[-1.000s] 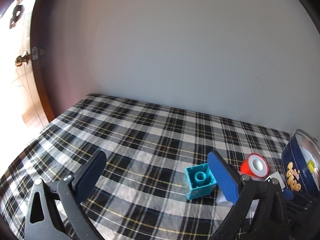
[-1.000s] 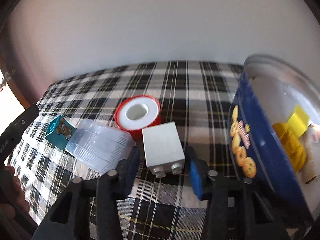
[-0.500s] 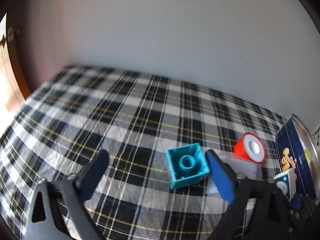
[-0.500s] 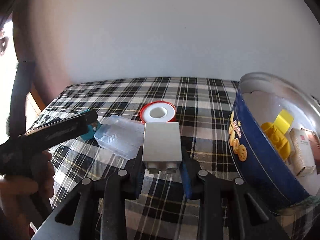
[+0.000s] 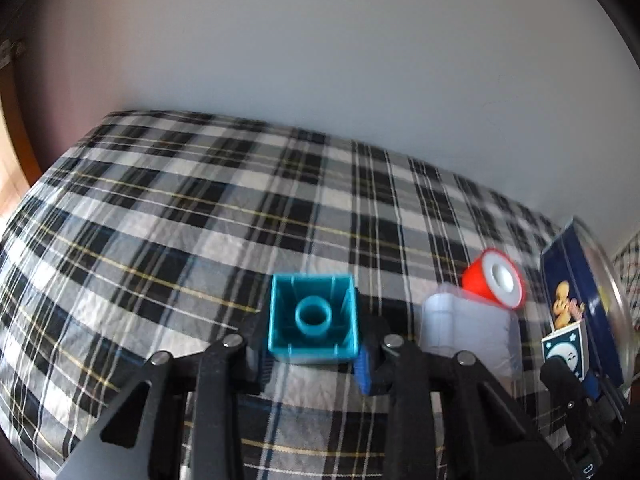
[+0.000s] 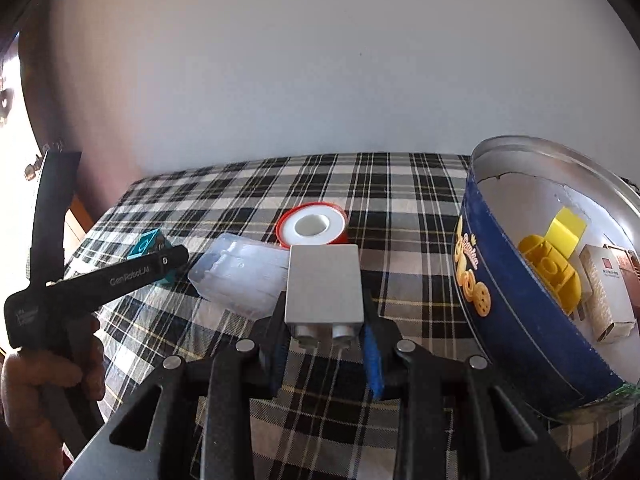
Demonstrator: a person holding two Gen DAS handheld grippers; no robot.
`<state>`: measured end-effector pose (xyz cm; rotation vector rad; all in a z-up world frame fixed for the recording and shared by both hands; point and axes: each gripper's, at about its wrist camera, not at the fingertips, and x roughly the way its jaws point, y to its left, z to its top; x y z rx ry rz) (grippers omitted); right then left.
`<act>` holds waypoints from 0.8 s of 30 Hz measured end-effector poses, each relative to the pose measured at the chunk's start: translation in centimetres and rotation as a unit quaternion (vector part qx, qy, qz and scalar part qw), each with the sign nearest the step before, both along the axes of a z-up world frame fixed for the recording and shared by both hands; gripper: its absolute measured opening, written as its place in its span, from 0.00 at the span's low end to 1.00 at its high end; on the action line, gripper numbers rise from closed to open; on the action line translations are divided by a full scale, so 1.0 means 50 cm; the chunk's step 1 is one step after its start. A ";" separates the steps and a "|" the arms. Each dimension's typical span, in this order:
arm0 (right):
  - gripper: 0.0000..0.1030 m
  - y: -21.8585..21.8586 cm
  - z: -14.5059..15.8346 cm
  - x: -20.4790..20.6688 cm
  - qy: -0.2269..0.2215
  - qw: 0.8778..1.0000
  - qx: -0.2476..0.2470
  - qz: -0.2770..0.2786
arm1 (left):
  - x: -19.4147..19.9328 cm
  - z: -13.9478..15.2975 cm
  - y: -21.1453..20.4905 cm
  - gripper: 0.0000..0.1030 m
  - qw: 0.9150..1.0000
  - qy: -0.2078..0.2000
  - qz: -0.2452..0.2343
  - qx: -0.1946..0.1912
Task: Organize rigid objects
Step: 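Grasp the white brick with the right tool while the left tool grasps the teal block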
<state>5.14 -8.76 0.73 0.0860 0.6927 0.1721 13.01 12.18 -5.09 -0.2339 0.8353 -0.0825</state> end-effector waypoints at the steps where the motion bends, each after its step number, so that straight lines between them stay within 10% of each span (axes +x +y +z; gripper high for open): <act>1: 0.33 0.001 0.004 -0.001 -0.010 1.000 0.003 0.001 | -0.010 0.008 0.007 0.29 1.000 -0.014 0.010 -0.004; 14: 0.33 -0.037 0.081 -0.073 -0.134 0.988 0.067 0.030 | -0.087 0.094 0.002 0.29 0.985 -0.174 0.006 0.000; 24: 0.33 -0.051 0.104 -0.117 -0.203 0.979 -0.024 -0.004 | -0.125 0.117 -0.031 0.29 0.971 -0.238 -0.023 -0.020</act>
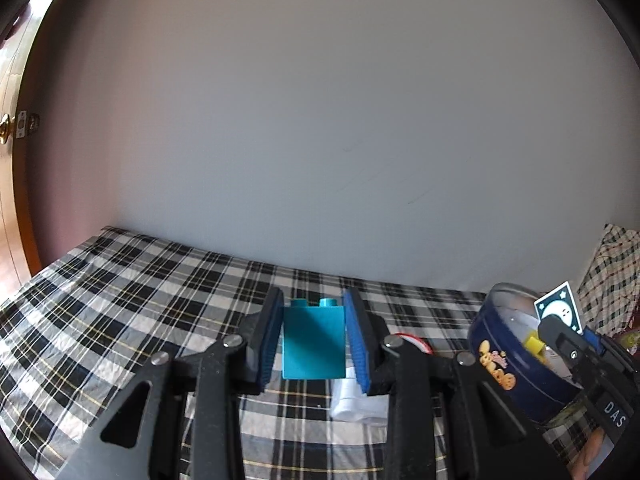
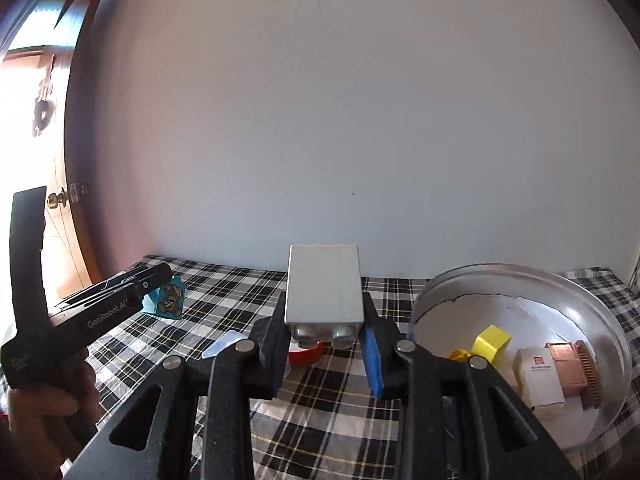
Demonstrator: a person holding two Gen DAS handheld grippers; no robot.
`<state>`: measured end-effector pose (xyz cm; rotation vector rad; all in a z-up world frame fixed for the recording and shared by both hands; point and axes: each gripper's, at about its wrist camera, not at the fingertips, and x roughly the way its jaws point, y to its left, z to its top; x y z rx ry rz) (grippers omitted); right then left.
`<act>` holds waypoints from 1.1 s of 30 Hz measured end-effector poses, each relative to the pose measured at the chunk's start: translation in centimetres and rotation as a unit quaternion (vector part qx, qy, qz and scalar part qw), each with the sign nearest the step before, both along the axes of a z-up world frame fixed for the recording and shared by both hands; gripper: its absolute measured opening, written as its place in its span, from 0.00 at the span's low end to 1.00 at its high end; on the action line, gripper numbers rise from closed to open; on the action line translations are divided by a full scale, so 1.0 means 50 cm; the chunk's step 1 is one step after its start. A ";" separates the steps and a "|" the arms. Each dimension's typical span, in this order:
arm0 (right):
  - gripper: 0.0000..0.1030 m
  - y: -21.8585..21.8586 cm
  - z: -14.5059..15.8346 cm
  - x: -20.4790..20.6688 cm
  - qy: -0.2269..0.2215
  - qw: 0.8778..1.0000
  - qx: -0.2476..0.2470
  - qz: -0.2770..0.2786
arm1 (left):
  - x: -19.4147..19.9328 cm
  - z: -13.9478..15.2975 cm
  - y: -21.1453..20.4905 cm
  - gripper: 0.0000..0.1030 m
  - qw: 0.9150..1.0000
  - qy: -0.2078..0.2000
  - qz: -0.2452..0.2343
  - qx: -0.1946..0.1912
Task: Organize rigid objects
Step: 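Grasp the white brick with the right tool while the left tool grasps the teal block, then carry the white brick in the right tool while the left tool carries the teal block over the tin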
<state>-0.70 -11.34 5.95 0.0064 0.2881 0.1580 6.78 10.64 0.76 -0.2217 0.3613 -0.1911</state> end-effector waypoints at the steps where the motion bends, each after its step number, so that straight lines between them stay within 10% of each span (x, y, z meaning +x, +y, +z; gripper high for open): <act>1: 0.33 -0.005 0.000 -0.003 0.001 1.000 0.002 0.001 | -0.002 0.001 -0.004 0.29 1.000 -0.003 0.000 0.000; 11: 0.33 -0.044 -0.005 -0.035 -0.039 0.997 -0.071 -0.013 | -0.040 0.017 -0.065 0.29 0.998 -0.031 0.027 0.039; 20: 0.33 -0.107 0.010 -0.013 -0.011 1.000 0.002 -0.025 | -0.057 0.023 -0.132 0.29 0.996 -0.040 0.022 0.082; 33: 0.33 -0.158 0.025 -0.029 -0.028 0.998 -0.002 -0.053 | -0.071 0.030 -0.198 0.29 0.999 -0.028 -0.004 0.045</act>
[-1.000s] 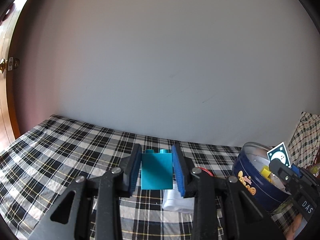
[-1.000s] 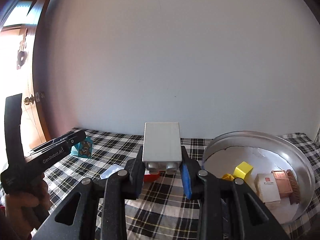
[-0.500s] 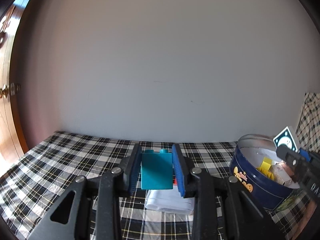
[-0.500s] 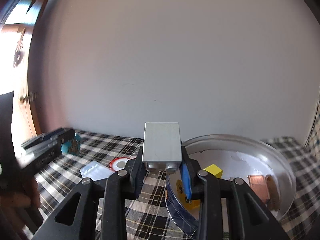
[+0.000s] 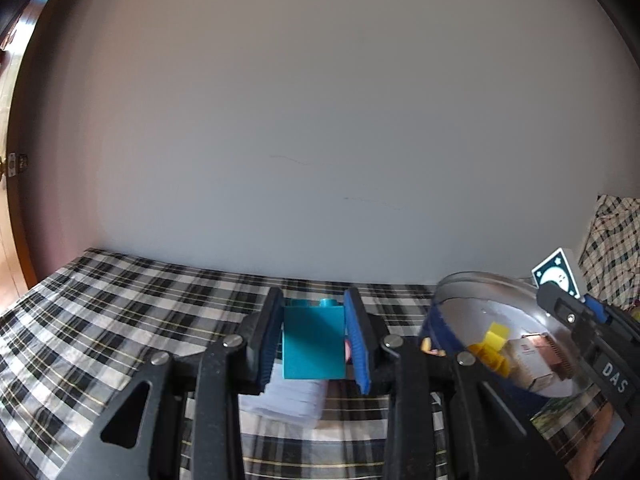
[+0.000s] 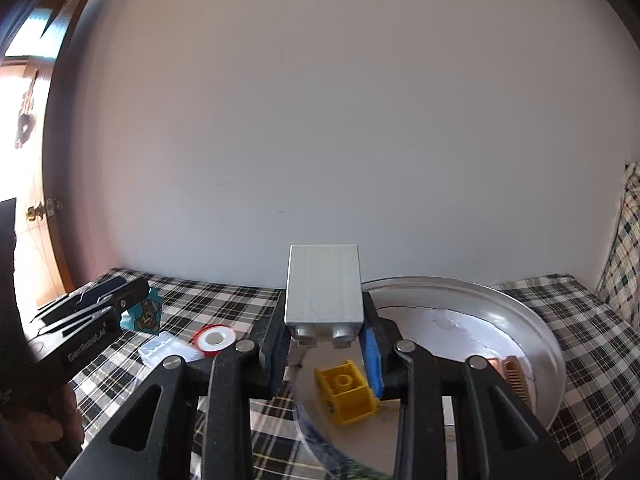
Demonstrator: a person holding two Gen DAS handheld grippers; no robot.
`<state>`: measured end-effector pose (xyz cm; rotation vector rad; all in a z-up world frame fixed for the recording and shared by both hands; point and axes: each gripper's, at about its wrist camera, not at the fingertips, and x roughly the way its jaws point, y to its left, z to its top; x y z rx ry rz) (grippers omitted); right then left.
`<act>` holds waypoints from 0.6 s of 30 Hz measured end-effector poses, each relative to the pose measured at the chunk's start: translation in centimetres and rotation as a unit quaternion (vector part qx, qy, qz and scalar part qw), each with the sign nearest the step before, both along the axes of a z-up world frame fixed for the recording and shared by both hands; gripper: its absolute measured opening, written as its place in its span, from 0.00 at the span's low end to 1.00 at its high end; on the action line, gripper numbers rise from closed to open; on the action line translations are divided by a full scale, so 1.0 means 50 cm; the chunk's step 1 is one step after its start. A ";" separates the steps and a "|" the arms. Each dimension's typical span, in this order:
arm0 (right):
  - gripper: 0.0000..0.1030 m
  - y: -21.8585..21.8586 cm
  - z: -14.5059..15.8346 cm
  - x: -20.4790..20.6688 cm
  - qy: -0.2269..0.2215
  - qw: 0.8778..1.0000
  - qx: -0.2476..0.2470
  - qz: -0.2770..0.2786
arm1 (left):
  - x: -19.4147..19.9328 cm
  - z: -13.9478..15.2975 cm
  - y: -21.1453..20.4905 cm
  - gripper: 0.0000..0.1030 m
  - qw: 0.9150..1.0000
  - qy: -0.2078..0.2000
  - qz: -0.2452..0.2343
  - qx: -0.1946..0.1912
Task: Organize rigid objects
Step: 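Carry the white brick in the right tool while the left tool carries the teal block over the tin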
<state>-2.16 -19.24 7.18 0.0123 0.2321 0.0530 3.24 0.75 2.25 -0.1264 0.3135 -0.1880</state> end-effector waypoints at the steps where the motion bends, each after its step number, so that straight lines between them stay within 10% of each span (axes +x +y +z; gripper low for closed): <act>1: 0.33 -0.009 0.001 0.000 -0.001 1.000 0.001 -0.004 | -0.002 0.001 -0.007 0.29 1.000 -0.001 -0.003 -0.001; 18: 0.33 -0.156 0.014 0.009 -0.008 0.996 0.033 -0.086 | -0.016 0.016 -0.121 0.29 0.999 -0.012 -0.048 0.000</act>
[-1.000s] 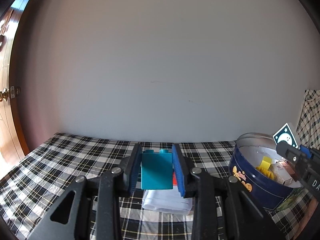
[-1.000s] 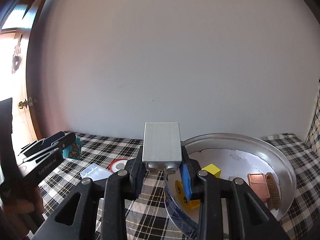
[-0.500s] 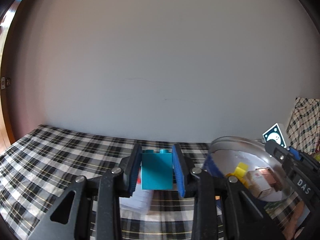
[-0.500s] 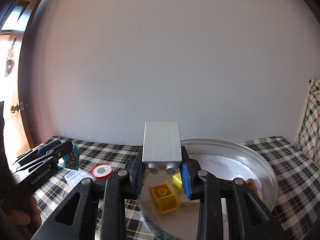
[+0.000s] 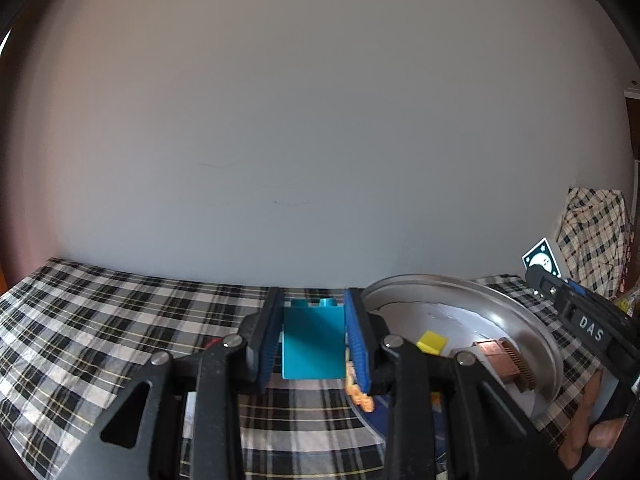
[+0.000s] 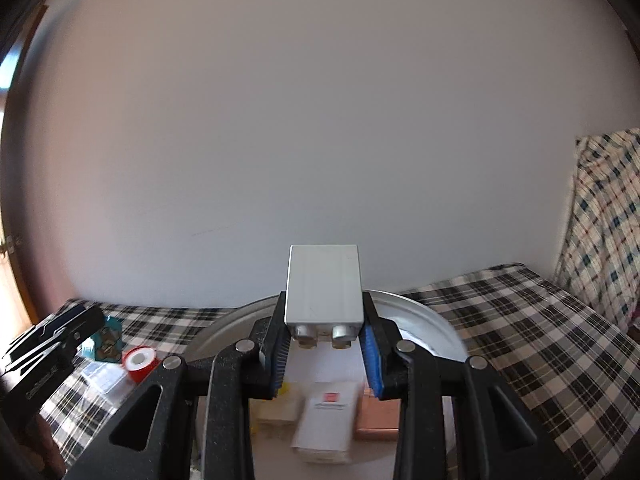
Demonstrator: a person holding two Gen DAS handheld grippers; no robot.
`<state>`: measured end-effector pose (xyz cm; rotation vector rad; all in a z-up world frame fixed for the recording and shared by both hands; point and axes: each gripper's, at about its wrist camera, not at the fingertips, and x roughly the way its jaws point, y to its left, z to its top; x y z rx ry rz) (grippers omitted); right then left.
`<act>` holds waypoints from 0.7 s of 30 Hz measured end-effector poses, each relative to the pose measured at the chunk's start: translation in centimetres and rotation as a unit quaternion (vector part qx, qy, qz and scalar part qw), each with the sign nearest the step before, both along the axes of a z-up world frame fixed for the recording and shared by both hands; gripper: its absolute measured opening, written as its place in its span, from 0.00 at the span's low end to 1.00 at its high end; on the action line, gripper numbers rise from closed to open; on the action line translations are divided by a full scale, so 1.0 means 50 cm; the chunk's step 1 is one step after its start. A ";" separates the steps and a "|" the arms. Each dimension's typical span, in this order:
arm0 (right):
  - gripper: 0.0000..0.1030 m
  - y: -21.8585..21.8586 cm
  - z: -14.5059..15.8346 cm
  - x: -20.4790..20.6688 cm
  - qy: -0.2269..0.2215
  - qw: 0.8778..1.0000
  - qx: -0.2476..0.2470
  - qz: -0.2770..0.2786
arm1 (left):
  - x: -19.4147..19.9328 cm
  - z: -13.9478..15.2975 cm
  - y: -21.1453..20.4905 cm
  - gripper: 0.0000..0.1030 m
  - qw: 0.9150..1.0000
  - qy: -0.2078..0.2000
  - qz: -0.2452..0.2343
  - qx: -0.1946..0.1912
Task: Organize rigid objects
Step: 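Carry the white brick in the right tool while the left tool carries the teal block over the tin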
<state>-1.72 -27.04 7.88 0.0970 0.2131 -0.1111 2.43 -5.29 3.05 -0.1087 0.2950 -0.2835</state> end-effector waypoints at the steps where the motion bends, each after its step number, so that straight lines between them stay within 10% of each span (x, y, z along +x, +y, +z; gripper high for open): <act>1: 0.33 -0.009 0.000 0.001 0.001 1.000 0.001 -0.007 | -0.001 0.000 -0.011 0.29 1.000 -0.001 -0.004 0.003; 21: 0.33 -0.124 -0.003 0.025 0.024 0.998 -0.007 -0.061 | -0.015 0.012 -0.180 0.29 0.998 -0.001 -0.063 0.029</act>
